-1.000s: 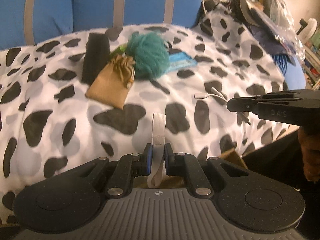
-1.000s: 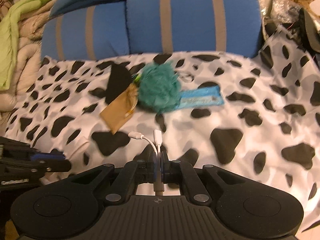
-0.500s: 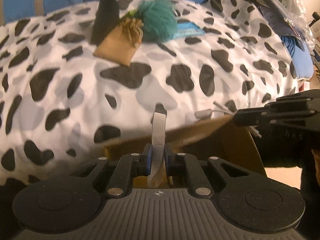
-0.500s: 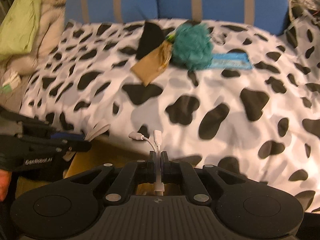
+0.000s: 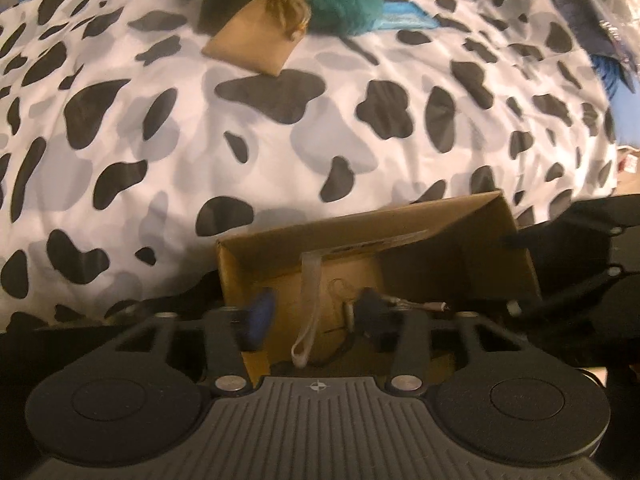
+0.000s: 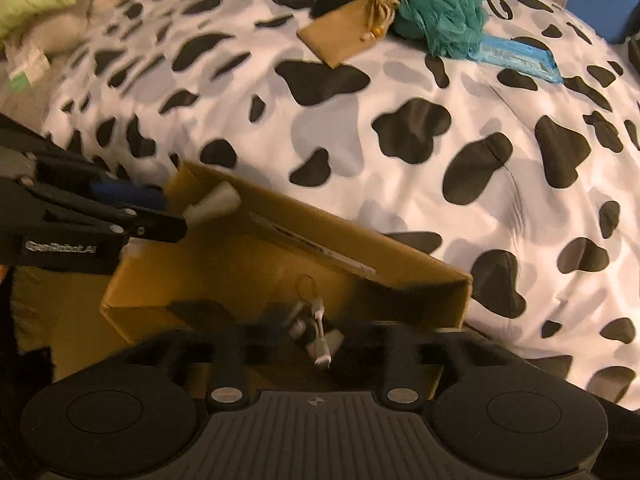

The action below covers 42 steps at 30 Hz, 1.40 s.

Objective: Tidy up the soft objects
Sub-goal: 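Open both grippers to drop the strap and cable into the box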

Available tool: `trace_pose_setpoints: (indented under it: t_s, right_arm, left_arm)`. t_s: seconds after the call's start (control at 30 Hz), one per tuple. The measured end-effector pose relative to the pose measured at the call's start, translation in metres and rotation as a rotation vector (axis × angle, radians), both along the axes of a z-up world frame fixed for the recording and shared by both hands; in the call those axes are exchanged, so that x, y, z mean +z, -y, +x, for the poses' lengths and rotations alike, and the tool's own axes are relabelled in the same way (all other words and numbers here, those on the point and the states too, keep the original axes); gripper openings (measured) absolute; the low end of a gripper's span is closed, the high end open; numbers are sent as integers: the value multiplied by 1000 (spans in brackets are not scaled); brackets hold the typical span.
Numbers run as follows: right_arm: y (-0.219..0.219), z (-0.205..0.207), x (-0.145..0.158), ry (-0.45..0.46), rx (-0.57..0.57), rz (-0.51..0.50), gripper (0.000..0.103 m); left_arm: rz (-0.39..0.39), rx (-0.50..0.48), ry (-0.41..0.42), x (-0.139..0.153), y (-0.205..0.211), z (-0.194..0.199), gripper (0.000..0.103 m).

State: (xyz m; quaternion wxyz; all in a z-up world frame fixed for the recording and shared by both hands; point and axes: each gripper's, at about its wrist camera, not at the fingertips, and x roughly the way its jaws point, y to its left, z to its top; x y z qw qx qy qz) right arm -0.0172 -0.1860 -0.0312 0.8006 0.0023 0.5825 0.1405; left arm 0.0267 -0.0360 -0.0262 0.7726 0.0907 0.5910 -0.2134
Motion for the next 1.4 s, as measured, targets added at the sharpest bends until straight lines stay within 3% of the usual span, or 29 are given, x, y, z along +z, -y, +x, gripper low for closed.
trace_pose_setpoints:
  t_s: [0.03,0.07,0.37,1.1,1.4]
  right_arm:
    - [0,-1,2,14,4,-10,90]
    - [0,-1,4,24,7,-10,94]
    - [7,3,6,38,-42,-17,103]
    - [38,10,21,129,-244,0,103]
    - [46,9,23,209,-336,-52,103]
  left_arm:
    - [10,5,-4,-1,0,1,60]
    - [17,8,-8,-2,0,1,61]
    - [-1,59,4,2,-4,6,62]
    - [-37,83,37,9,-5,9,62]
    - [-34,71,66,12,-3,8,62]
